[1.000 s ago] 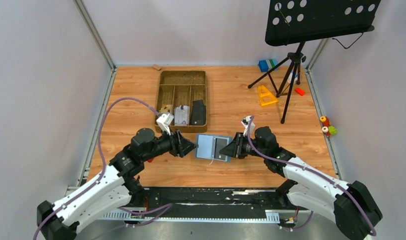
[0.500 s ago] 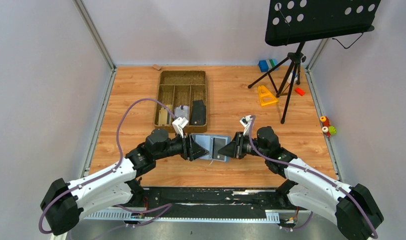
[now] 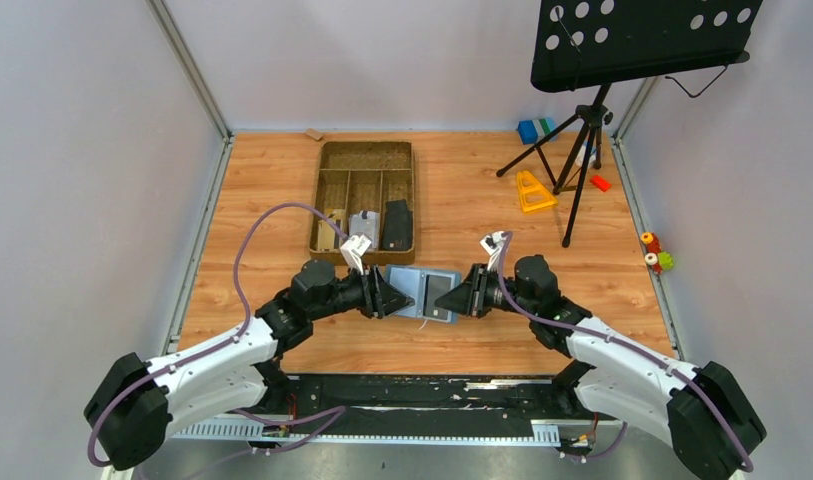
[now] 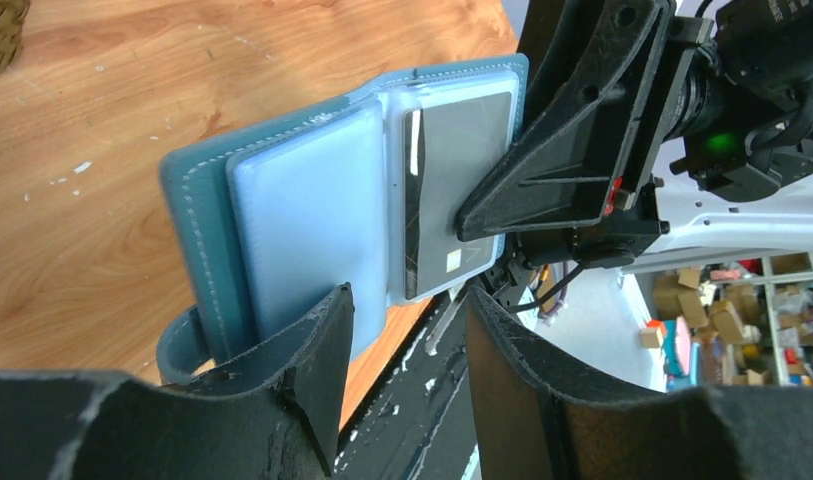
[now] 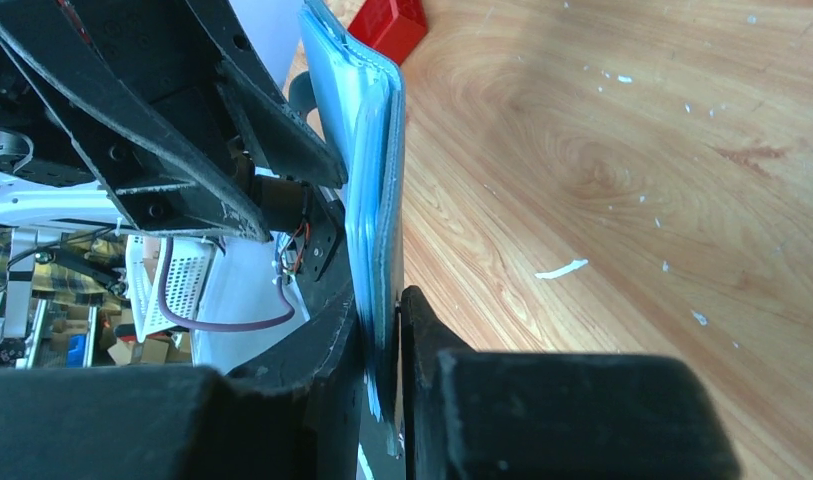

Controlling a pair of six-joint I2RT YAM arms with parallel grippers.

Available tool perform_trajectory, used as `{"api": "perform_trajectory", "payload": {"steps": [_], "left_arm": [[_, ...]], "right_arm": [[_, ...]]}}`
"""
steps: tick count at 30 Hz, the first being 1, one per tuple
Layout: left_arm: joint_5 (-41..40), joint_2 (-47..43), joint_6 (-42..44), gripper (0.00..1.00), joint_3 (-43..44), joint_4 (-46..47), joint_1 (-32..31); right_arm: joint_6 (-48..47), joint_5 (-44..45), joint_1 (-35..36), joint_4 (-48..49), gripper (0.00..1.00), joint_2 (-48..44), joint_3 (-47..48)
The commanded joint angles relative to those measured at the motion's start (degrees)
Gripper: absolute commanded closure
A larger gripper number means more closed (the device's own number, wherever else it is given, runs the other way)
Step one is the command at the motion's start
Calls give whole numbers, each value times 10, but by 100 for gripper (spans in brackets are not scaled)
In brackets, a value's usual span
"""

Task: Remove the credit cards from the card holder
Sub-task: Remove the credit card from the card holder.

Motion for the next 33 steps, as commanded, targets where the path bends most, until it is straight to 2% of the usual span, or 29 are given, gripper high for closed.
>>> {"api": "perform_trajectory", "payload": {"steps": [1,8,15,21,25,29,33], "left_arm": [[47,13,-34,48,-18,67,24],[35,10,-25,52,-26,55,26],[62,24,-44,62,-21,77,26],[119,82,-67,68,-8,148,20],[121,95,-68,63,-4,153,15],[127,101,-70,63,-2,153,15],[149,111,-112,67,-25,265,15]], "right_arm": [[24,-17,-3,75,100,12,-8],[64,-62,-11,165,100,32,-26],[75,-81,-12,196,100,38,-29],[89,-101,-11,229,100,61,-29],[105,-117,-11,262,100,73,-30],[112,-127,-11,289,100,81,-33],[124,-136,-9,320,100,92,-37]]}}
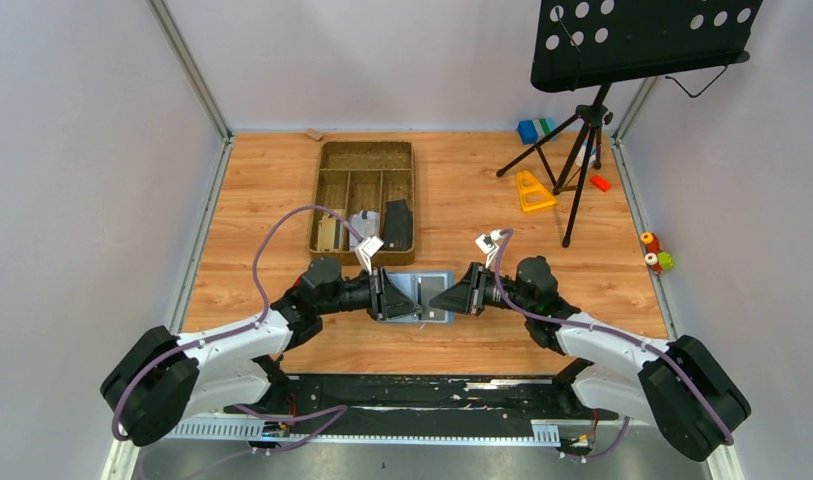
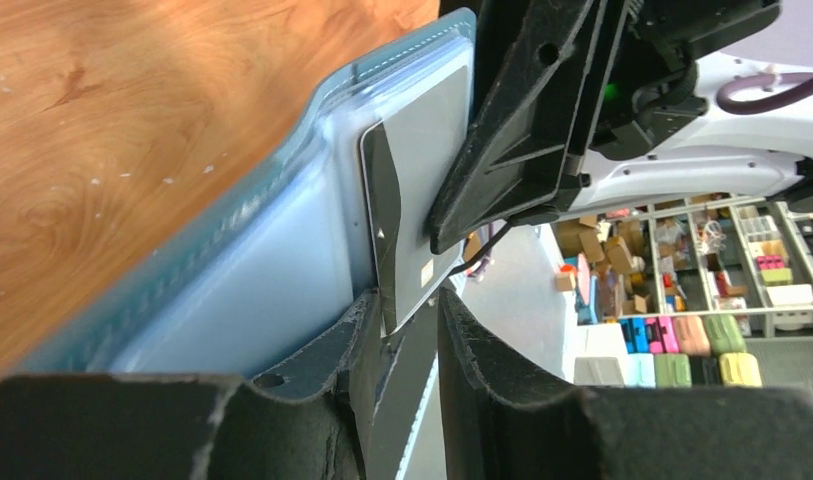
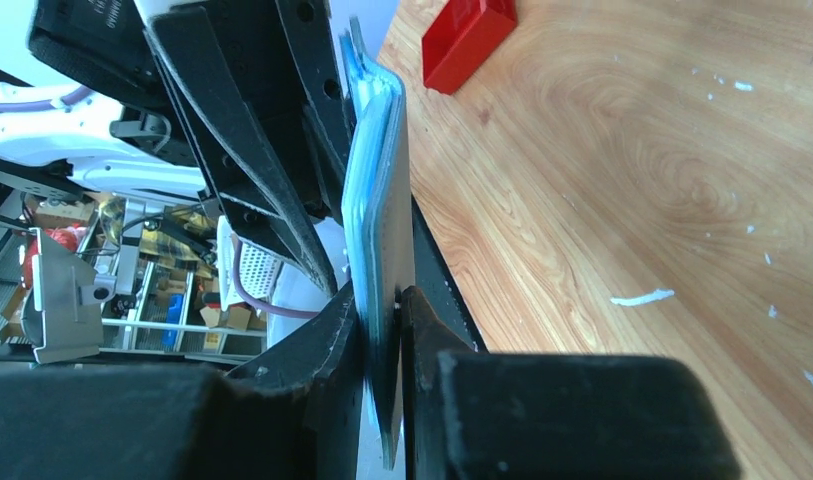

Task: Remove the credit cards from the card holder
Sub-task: Remove the credit card from the card holder.

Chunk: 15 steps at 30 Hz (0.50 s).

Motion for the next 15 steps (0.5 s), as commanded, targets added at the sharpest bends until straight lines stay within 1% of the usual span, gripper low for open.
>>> {"api": "perform_trajectory", "payload": {"steps": [1,3,6,9,12,15], "left_arm": [[23,12,-51,68,-9,151,-3],[28,14,-65,72,-13,178,-3],[28,8,-68,79,-13,184,-3],[18,-2,-70,80,-18,188,-2],[-5,-13,-72,76,-26,192,-2],[-27,-22,-82,67,-40,222,-2]], "right_arm": [[31,-44,5,118,100,6,2],[30,-44,5,117,100,11,2],[29,-44,6,117,100,16,-1],[27,-46,7,117,100,20,-3],[28,-49,8,119,100,21,-3],[30,-48,9,122,100,16,-5]]}}
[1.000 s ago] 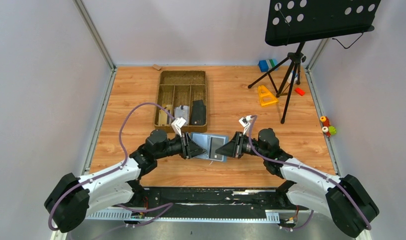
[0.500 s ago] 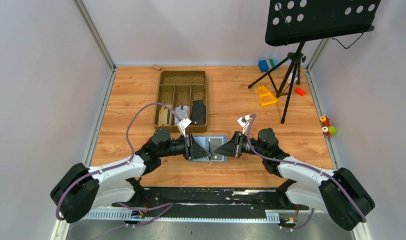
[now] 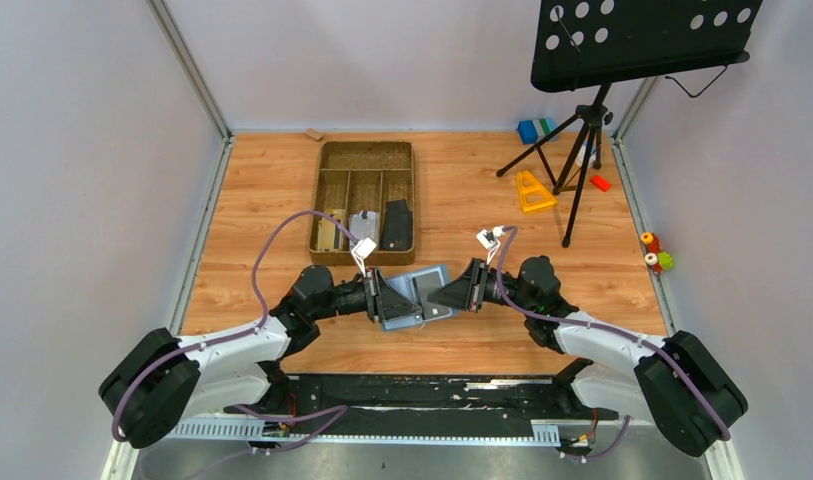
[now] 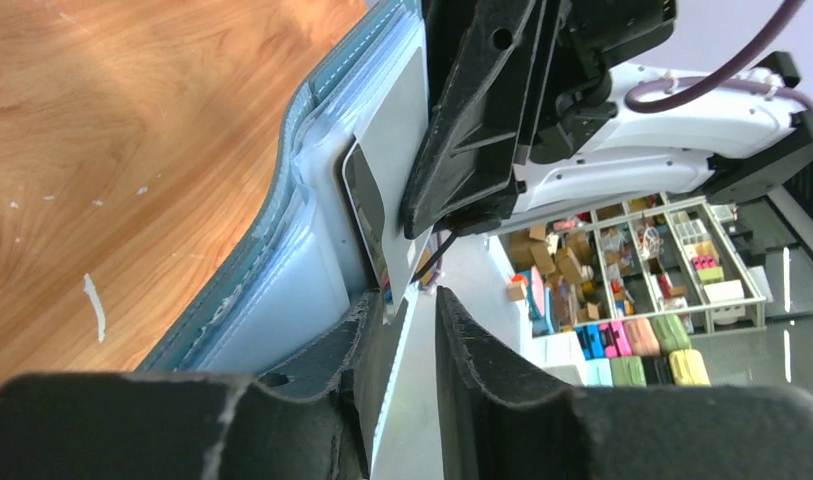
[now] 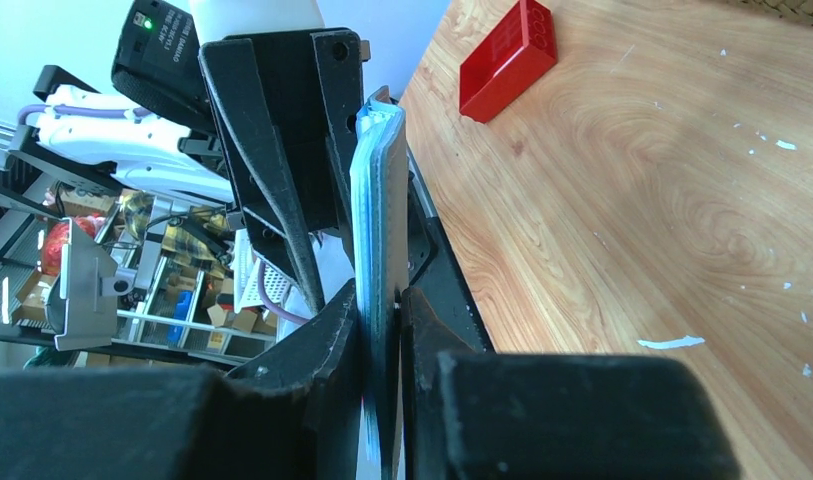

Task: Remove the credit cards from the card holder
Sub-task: Remove the credit card from the card holder.

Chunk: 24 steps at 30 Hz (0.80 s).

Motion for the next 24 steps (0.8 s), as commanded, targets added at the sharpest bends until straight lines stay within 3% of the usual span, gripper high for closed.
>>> {"api": "perform_trajectory", "payload": {"steps": [1,7,13,17,24], "left_arm": [[-54,-25,-18,66,-8,115,-2],[-94,-42,-12,60,-22,116,-1],[-133,-70,33,53,-1,-30,-2],[-155,-91,44,51,-7,-50,-2],[-193,-126,103,47,23,-185,-1]], "right_arm": [[12,-36,15,42,100,-4,-7],[14,-20,18,41,100,-24,-17],[1,3,19,6,100,-56,-18],[-11,15,20,-21,100,-78,-19],[-72,64,20,-179,100,-127,7]]}}
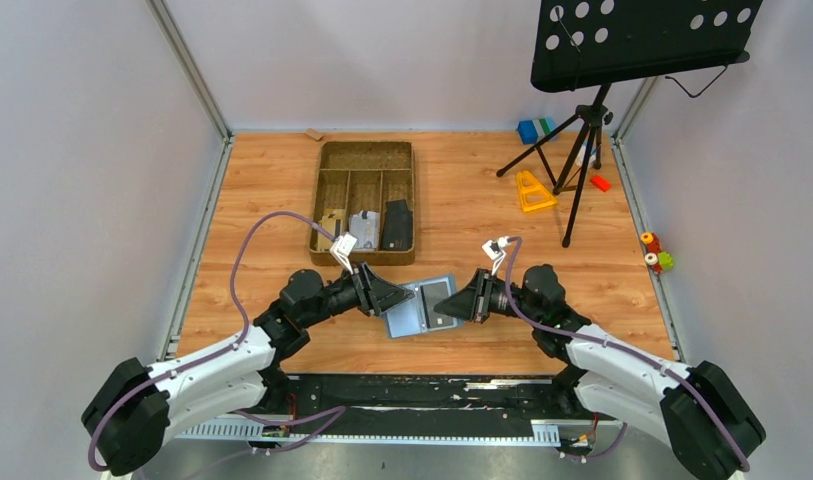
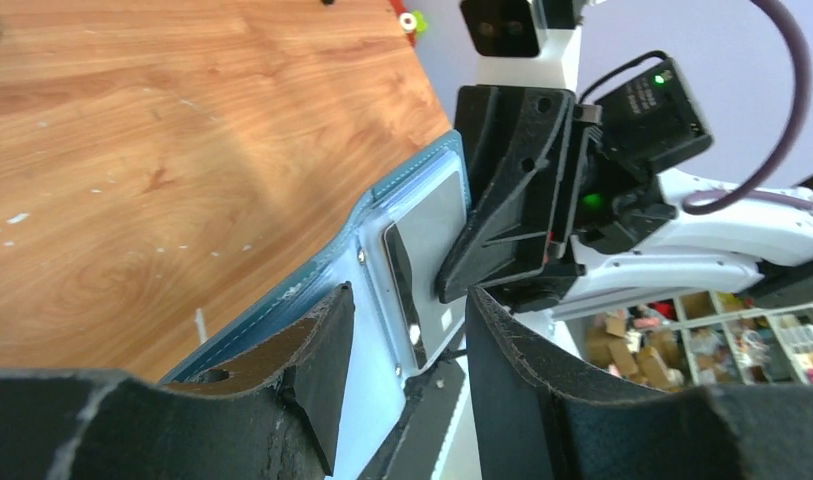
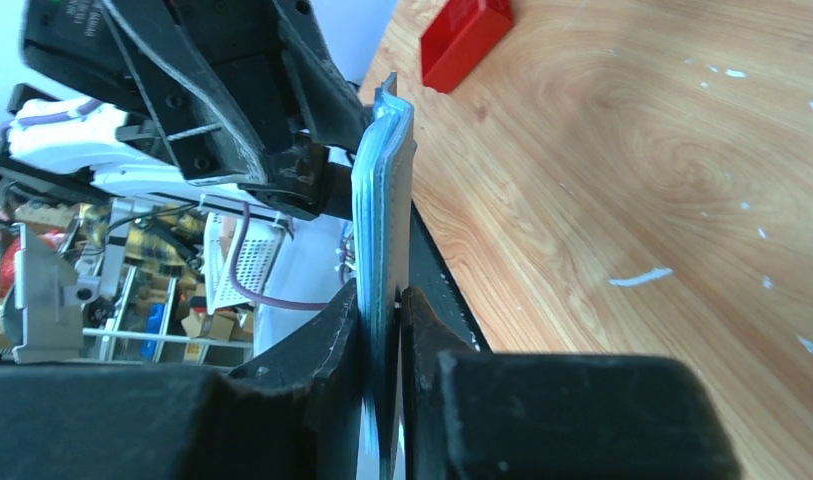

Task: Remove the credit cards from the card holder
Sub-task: Remove the credit card from the card holder.

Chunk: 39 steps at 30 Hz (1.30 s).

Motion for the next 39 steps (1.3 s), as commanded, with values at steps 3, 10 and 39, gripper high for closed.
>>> {"api": "perform_trajectory", "payload": {"steps": [3,10,39], "left_arm": [[-44,-27,93,45,52,-168,0],[-22,-37,123,32,56,-227,0],[-36,-57,54,0,-64,21,-7]], "right_arm": [[-78,94,6,-170,100,-59,51],[-75,181,6,-221,100,-80,65],[-44,189,5,-233,100,-109,123]]}}
